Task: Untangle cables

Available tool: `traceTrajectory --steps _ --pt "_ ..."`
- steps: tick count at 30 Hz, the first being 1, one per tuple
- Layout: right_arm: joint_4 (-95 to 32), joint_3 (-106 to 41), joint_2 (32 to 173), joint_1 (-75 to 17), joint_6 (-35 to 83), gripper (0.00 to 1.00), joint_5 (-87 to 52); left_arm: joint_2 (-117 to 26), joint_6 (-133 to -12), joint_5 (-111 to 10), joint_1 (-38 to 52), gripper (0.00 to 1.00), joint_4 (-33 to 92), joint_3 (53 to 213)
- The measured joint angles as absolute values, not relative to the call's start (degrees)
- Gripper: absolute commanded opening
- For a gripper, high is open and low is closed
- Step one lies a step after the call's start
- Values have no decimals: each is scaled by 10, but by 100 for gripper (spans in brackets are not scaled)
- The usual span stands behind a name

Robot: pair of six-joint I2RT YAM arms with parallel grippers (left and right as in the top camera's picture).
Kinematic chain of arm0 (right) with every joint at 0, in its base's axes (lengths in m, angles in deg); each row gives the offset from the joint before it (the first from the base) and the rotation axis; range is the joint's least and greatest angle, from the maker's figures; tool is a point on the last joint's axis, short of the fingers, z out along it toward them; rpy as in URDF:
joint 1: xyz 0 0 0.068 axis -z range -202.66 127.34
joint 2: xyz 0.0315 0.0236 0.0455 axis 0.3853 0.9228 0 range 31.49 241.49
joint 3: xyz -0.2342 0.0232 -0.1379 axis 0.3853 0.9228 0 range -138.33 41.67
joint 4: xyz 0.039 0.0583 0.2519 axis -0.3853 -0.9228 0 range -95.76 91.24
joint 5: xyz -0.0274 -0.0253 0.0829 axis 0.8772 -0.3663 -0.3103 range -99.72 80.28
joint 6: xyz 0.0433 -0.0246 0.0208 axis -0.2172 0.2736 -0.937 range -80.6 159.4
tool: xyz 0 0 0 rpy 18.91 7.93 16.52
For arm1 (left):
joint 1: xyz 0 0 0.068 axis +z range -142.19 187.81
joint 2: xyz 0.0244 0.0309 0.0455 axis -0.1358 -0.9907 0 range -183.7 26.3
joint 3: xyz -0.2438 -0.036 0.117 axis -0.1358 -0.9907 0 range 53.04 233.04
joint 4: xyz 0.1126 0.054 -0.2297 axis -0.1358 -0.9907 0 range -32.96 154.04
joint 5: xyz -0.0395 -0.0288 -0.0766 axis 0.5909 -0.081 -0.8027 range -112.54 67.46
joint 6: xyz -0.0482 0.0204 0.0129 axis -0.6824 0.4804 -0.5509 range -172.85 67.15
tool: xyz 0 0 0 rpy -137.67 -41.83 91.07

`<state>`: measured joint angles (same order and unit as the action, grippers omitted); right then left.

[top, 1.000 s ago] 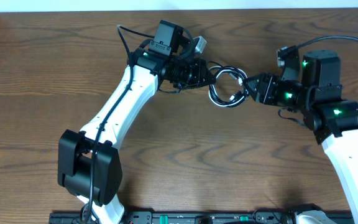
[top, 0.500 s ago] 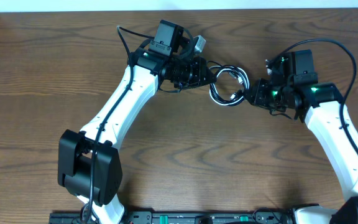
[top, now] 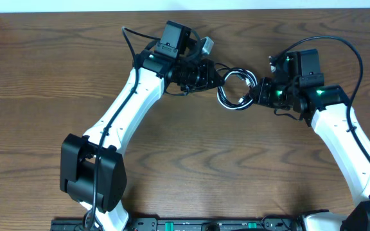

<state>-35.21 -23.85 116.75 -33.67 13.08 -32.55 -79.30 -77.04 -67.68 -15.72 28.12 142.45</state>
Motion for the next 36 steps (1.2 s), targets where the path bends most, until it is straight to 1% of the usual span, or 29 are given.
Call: traceTrajectory --steps 9,12,14,15,17,18,20,24,27,29,32,35,36 --pt "-307 -238 1167 -342 131 1 -333 -793 -766 -679 -178 7 274 1425" --pt "-305 -238 1168 -355 130 1 -317 -793 -774 -710 -181 7 290 1424" --pt "-306 -239 1179 -378 121 3 -278 -793 -808 -768 -181 7 352 1423" --pt "-304 -238 1184 -383 117 29 -270 -793 -826 -790 -181 7 381 1423" --pt "-296 -239 1190 -386 108 48 -262 -794 -870 -835 -181 7 446 1423" --pt "-293 -239 1189 -386 108 52 -260 -794 -888 -842 -180 8 467 1423" --pt "-292 -243 1184 -378 106 55 -267 -795 -917 -859 -173 7 489 1423" --pt "-296 -252 1157 -364 104 55 -297 -795 -941 -879 -159 7 496 1423" --pt "-314 -252 1115 -345 103 55 -311 -795 -942 -885 -156 7 496 1423" --pt "-332 -254 1085 -333 103 52 -313 -795 -937 -884 -153 7 494 1423" --pt "-355 -258 1056 -321 105 52 -316 -795 -906 -883 -151 7 480 1423" --pt "-360 -259 1053 -317 123 64 -318 -795 -853 -882 -151 8 443 1423" --pt "-360 -259 1053 -316 148 68 -319 -795 -828 -882 -151 7 423 1423"
